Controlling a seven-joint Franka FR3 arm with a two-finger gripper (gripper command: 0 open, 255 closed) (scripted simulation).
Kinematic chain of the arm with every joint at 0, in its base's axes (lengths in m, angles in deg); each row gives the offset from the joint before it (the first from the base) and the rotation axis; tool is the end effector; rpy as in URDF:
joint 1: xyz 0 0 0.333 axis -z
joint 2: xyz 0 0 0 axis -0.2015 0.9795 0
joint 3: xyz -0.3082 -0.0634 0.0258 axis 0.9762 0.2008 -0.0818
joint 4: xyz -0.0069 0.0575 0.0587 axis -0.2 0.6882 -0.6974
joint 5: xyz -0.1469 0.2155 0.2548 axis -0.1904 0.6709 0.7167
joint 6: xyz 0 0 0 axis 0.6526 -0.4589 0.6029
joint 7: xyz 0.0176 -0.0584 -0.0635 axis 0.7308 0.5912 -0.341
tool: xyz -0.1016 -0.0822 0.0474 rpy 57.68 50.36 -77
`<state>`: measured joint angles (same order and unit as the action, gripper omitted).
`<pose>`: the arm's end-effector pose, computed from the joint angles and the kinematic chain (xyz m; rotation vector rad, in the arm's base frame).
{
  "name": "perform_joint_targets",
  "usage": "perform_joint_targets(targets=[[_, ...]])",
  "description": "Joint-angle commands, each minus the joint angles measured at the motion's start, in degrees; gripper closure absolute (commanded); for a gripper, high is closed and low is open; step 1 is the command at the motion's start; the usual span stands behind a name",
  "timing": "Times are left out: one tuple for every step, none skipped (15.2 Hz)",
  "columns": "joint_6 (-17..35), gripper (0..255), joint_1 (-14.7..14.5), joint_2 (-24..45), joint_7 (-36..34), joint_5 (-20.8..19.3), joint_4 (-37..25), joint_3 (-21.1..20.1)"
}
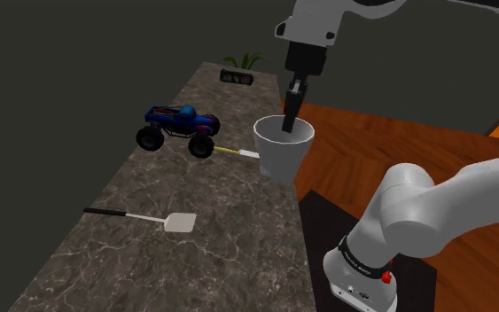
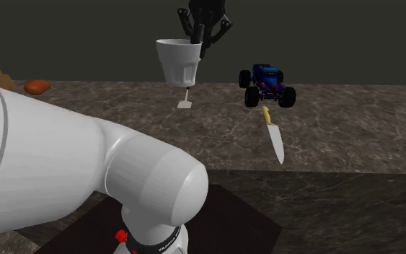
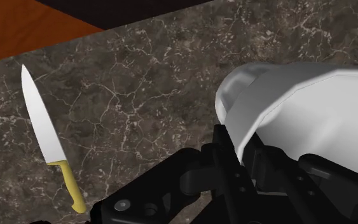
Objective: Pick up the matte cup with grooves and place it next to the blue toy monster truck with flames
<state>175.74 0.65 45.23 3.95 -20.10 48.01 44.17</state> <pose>0.2821 0.0813 0.5557 -2.9259 -0.5199 0.1384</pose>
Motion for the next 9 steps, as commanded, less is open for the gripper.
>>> perform_joint_targets(targets=[[1.9, 255, 0.0, 4.9, 0.4, -0.1, -3.0, 0.1], [2.5, 255, 0.0, 7.2, 0.4, -0.1, -4.7, 0.1], [3.1, 255, 0.0, 9.5, 0.5, -0.1, -6.4, 0.0], [3.6, 255, -0.1, 11.9, 0.5, 0.0, -8.3, 0.0], [4.0, 255, -0.1, 14.2, 0.5, 0.0, -10.2, -0.1], [4.4, 255, -0.2, 16.5, 0.4, 0.0, -12.1, -0.1], [4.6, 255, -0.2, 18.8, 0.4, 0.0, -14.2, -0.1], [4.8, 255, -0.2, 21.1, 0.4, 0.0, -16.3, -0.2], [5.0, 255, -0.2, 23.4, 0.3, 0.0, -18.5, -0.2]])
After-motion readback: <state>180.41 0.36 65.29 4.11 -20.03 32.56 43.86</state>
